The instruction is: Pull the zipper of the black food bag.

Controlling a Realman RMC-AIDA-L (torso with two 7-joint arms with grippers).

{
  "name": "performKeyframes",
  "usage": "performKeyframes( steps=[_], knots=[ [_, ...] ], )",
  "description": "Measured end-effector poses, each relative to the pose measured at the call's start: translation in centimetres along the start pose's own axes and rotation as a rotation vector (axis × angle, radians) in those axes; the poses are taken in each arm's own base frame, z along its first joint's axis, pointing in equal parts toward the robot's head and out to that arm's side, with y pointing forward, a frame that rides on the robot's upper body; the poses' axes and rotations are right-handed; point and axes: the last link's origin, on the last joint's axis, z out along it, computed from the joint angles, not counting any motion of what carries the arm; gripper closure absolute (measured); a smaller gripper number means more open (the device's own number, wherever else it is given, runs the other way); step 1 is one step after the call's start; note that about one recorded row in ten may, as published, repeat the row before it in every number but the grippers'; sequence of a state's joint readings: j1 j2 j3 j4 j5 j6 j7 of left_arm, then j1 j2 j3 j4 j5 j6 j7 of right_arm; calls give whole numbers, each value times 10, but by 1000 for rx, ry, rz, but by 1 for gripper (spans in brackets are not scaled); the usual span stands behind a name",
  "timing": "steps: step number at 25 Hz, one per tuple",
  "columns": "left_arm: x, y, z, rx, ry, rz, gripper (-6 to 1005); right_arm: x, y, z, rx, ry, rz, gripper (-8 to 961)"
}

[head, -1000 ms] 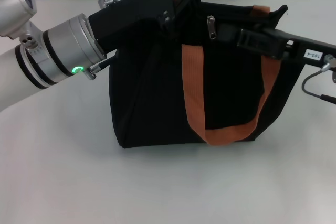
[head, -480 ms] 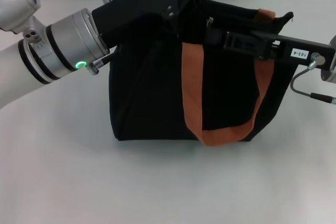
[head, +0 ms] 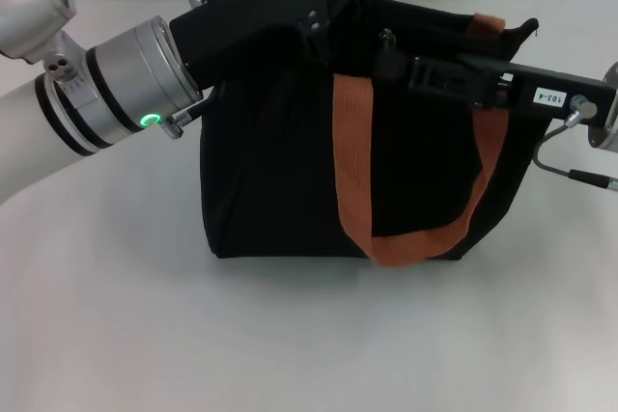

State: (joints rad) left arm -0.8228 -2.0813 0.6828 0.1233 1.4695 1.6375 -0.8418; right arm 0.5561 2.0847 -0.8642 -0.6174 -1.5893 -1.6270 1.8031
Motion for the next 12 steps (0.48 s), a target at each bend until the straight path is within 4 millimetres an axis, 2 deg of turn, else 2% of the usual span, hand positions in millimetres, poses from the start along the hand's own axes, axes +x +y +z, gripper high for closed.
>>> performKeyframes(
  steps=[12],
  knots=[
    [-2, 1, -2, 8, 0, -7, 874, 1, 0, 0, -4, -26, 9, 671]
  ],
)
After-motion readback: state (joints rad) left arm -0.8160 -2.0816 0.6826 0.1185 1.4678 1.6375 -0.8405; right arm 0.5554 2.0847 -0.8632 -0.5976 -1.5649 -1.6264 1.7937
